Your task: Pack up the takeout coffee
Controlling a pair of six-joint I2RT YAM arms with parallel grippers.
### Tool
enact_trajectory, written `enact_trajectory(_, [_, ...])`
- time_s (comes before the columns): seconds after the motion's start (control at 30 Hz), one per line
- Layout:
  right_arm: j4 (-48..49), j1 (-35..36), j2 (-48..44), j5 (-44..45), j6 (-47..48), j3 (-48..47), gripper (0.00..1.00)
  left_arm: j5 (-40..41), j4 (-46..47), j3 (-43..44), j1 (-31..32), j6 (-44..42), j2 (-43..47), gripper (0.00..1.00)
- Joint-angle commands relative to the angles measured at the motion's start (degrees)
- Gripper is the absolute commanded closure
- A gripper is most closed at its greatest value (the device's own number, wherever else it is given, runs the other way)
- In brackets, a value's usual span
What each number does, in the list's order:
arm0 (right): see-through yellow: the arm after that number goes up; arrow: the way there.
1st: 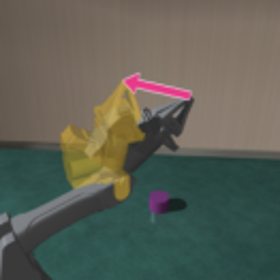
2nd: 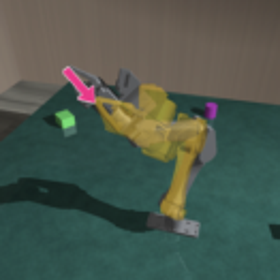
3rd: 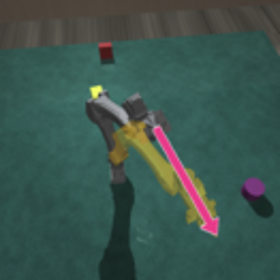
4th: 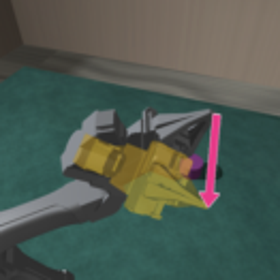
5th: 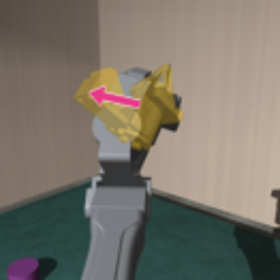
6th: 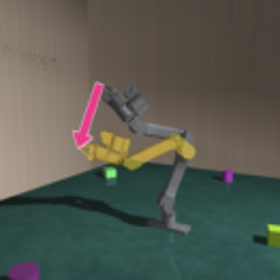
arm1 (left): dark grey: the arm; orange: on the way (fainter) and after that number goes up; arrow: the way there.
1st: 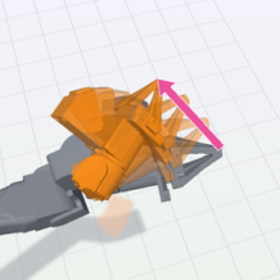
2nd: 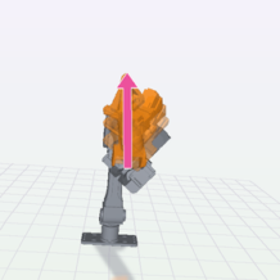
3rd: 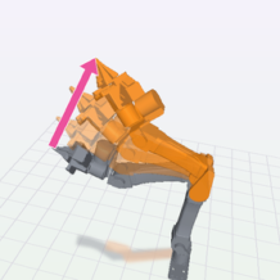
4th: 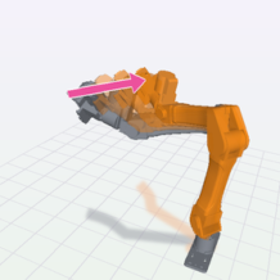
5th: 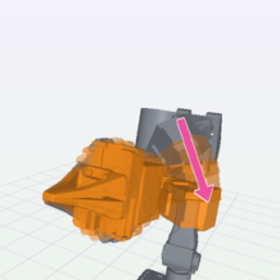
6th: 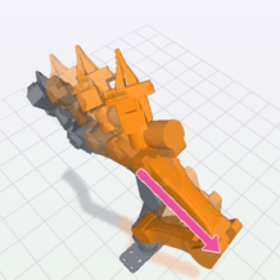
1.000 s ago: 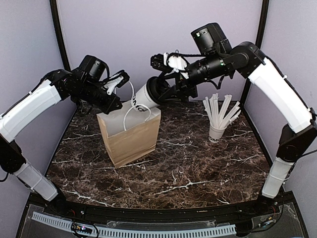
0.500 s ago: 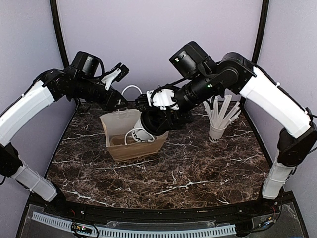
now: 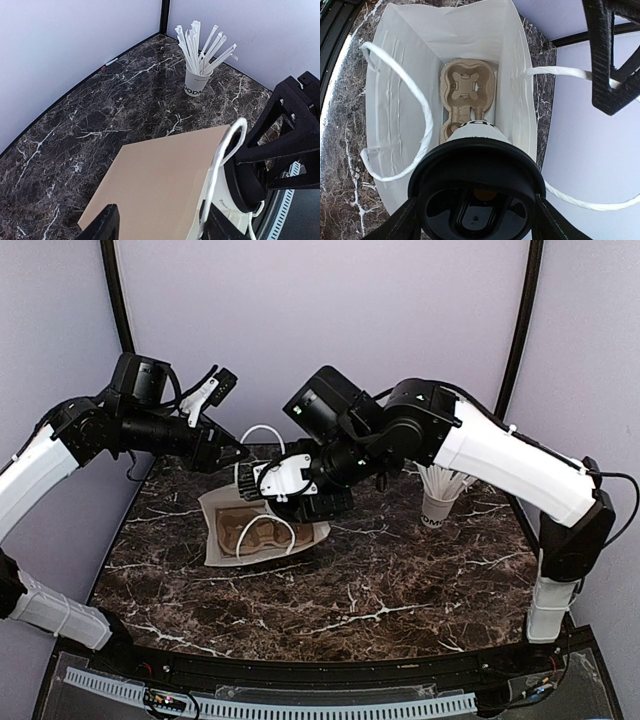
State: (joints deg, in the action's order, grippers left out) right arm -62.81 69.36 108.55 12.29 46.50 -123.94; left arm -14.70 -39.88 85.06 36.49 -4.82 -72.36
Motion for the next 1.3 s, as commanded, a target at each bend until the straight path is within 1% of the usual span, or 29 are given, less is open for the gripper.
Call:
enact_trajectory(0.0, [3.2,2.2,-0.3,9.5,0.3,1.0,0.63,2.0,3.1,-4.7,-0.2,1.5,4.6,0.39])
enact_trajectory(0.07, [4.4,2.2,-0.8,11.3,0.5,2.0,0.63,4.8,4.0,-7.0,-0.4,1.8,6.1,0.35])
enact_trajectory(0.17, [10.3,2.1,-2.6,14.9,2.2,6.4,0.63,6.9,4.8,-8.7,-1.3,2.3,7.6,0.32])
enact_trajectory(0.27, [15.5,1.5,-3.9,17.0,3.9,11.5,0.63,4.9,6.7,-9.1,-2.3,2.6,8.4,0.29])
enact_trajectory(0.3, [16.4,1.1,-3.6,17.7,4.0,12.2,0.63,2.1,7.1,-9.0,-2.6,2.5,8.8,0.28])
enact_trajectory(0.33, [16.9,0.5,-3.3,17.9,4.0,12.3,0.63,0.2,7.8,-8.9,-2.7,1.9,9.0,0.27])
enact_trajectory(0.37, [17.3,-0.2,-2.9,17.7,3.8,12.0,0.63,-3.6,8.0,-8.7,-2.8,1.7,9.2,0.27])
enact_trajectory(0.43, [18.0,-2.0,-2.2,16.9,3.5,10.4,0.63,-6.4,7.9,-7.8,-2.8,1.5,9.1,0.26])
enact_trajectory(0.53, [20.1,-3.6,-1.6,15.9,4.1,8.9,0.63,-4.1,6.8,-6.9,-3.4,0.8,9.1,0.25])
enact_trajectory(0.6, [22.6,-4.3,-1.3,15.2,5.0,9.1,0.63,-2.3,7.2,-7.6,-6.0,1.6,9.1,0.21])
enact_trajectory(0.63, [23.4,-4.4,-1.0,14.6,5.1,9.0,0.63,-1.1,7.3,-8.0,-9.1,2.2,8.7,0.18])
enact_trajectory(0.67, [24.0,-4.5,-0.7,13.9,5.1,8.7,0.63,-0.9,7.5,-8.8,-11.2,3.3,7.4,0.18])
enact_trajectory(0.7, [24.3,-4.6,-0.2,12.9,5.1,8.4,0.63,-1.6,7.6,-9.4,-15.7,3.9,6.5,0.18])
enact_trajectory(0.73, [24.6,-4.8,0.3,11.9,5.0,8.1,0.63,-2.2,8.6,-10.9,-18.1,5.4,4.6,0.18])
enact_trajectory(0.77, [24.8,-4.9,0.7,11.1,4.9,7.8,0.63,-1.8,9.8,-11.9,-21.8,6.4,3.5,0.19])
enact_trajectory(0.83, [24.8,-5.2,1.6,9.5,4.5,7.3,0.63,-1.2,15.4,-16.2,-25.4,9.2,0.2,0.2])
enact_trajectory(1.0, [24.6,-5.9,2.1,7.2,4.0,7.3,0.63,-5.0,24.9,-17.6,-30.7,14.9,-10.9,0.22])
enact_trajectory(1.03, [24.7,-6.1,2.1,6.9,4.0,7.5,0.63,-5.7,27.7,-17.1,-31.2,15.9,-12.2,0.22])
enact_trajectory(1.1, [25.3,-6.5,2.4,6.6,3.7,7.6,0.62,-5.7,30.6,-15.2,-32.9,17.2,-18.7,0.23])
enact_trajectory(1.13, [25.4,-6.7,2.6,6.4,3.6,7.4,0.62,-6.7,31.4,-14.3,-34.2,17.9,-20.4,0.24])
enact_trajectory(1.17, [25.5,-6.8,3.0,6.6,3.5,7.3,0.62,-7.7,33.1,-12.6,-34.8,19.2,-24.2,0.24])
enact_trajectory(1.2, [25.8,-6.9,3.3,7.0,3.5,7.3,0.62,-9.8,33.9,-11.5,-35.5,19.8,-26.2,0.25])
enact_trajectory(1.27, [26.3,-7.1,3.7,7.6,3.6,7.6,0.62,-13.6,35.5,-5.8,-35.8,20.0,-32.1,0.26])
